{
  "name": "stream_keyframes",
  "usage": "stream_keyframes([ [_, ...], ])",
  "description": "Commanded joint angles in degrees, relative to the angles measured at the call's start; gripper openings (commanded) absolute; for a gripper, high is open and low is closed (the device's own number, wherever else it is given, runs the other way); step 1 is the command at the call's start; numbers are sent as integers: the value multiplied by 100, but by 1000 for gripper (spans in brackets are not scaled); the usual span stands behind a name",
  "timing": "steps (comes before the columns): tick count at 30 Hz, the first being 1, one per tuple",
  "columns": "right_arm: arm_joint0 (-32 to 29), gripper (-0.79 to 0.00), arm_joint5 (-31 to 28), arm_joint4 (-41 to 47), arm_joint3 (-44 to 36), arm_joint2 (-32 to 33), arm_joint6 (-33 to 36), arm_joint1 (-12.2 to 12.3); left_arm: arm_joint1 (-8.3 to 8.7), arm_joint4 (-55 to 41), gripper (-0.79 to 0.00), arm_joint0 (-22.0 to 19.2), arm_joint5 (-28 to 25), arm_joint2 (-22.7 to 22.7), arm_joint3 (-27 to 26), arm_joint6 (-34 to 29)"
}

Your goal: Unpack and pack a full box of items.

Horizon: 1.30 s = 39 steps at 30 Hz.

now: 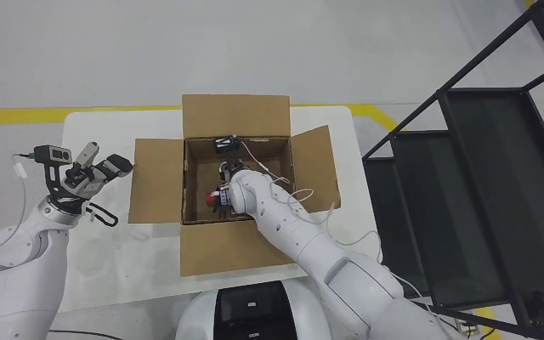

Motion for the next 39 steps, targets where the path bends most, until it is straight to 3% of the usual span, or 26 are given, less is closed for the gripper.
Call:
stream_keyframes([
  [1,14,-600,31,10,57,-14,-42,-20,0,-13,0,0,0,0,0,-1],
  [4,-3,-736,105,40,104,-28,-148,-52,0,-13,0,0,0,0,0,-1],
  [6,-34,-785,142,14,76,-60,-241,-70,0,-13,0,0,0,0,0,-1],
  [16,-487,-785,583,-367,-803,-44,-435,-12,0,-13,0,0,0,0,0,-1],
  [26,-1478,-785,519,-999,-2560,226,240,254,0,-13,0,0,0,0,0,-1],
  [33,-1671,-776,663,-894,-2657,390,-1,271,0,-13,0,0,0,0,0,-1],
  [36,-1570,-730,752,-766,-2398,410,-185,234,0,-13,0,0,0,0,0,-1],
  [37,-1528,-643,765,-710,-2297,419,-257,221,0,-13,0,0,0,0,0,-1],
  [39,-1439,-606,743,-603,-2091,413,-369,191,0,-13,0,0,0,0,0,-1],
])
